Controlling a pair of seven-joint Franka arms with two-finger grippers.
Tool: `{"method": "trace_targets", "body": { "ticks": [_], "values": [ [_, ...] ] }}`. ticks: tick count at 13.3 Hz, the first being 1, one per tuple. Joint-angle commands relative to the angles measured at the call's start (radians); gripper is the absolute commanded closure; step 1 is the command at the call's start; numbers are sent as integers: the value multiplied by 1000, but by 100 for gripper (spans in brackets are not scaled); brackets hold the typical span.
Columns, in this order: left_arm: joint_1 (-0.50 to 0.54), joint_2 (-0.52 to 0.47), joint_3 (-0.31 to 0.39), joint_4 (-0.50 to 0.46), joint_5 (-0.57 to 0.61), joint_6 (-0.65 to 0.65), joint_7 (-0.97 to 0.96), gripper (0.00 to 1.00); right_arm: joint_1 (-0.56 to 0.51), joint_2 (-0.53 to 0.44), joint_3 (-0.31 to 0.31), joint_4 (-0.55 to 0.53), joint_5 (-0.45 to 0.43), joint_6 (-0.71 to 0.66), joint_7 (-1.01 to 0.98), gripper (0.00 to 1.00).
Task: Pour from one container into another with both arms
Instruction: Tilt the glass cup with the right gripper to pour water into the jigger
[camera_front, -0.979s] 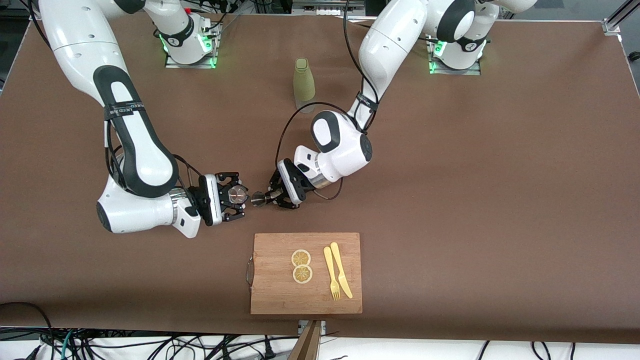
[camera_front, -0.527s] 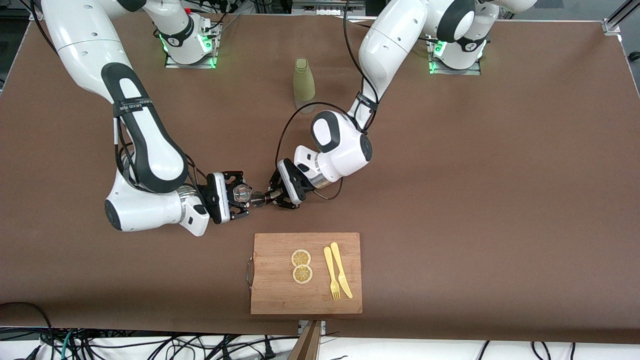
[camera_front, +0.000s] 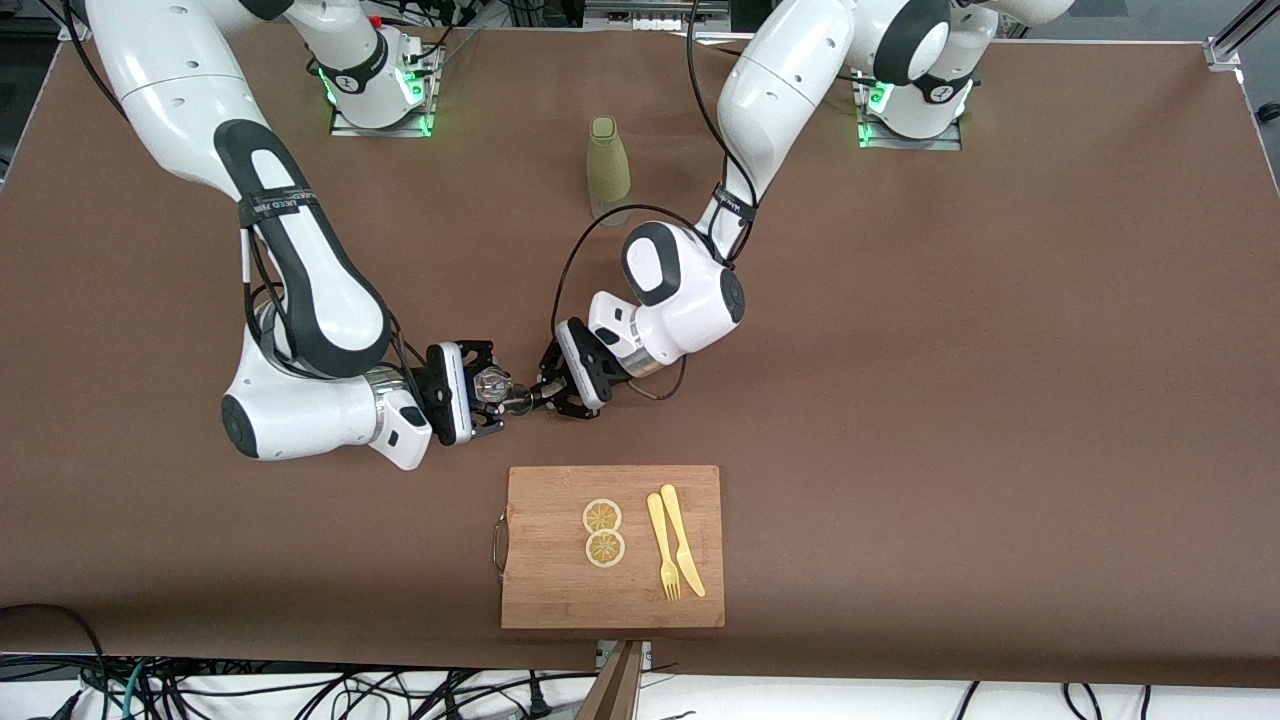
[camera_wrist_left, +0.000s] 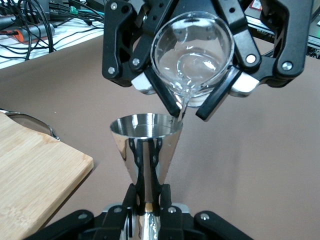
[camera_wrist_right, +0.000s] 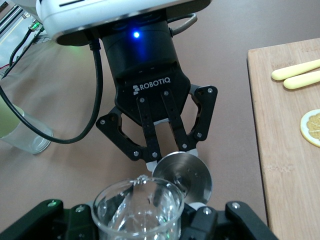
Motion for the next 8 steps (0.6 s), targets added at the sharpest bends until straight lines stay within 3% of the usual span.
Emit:
{"method": "trace_targets", "body": {
  "ticks": [1,8],
  "values": [
    [-10,22,16,43,-28,10,-5,100,-6,-7,19,9,-39,0,38,79],
    [-8,16,8,34,-30,45,15,100,-6,-7,49,23,-113,0,99,79]
  ]
}}
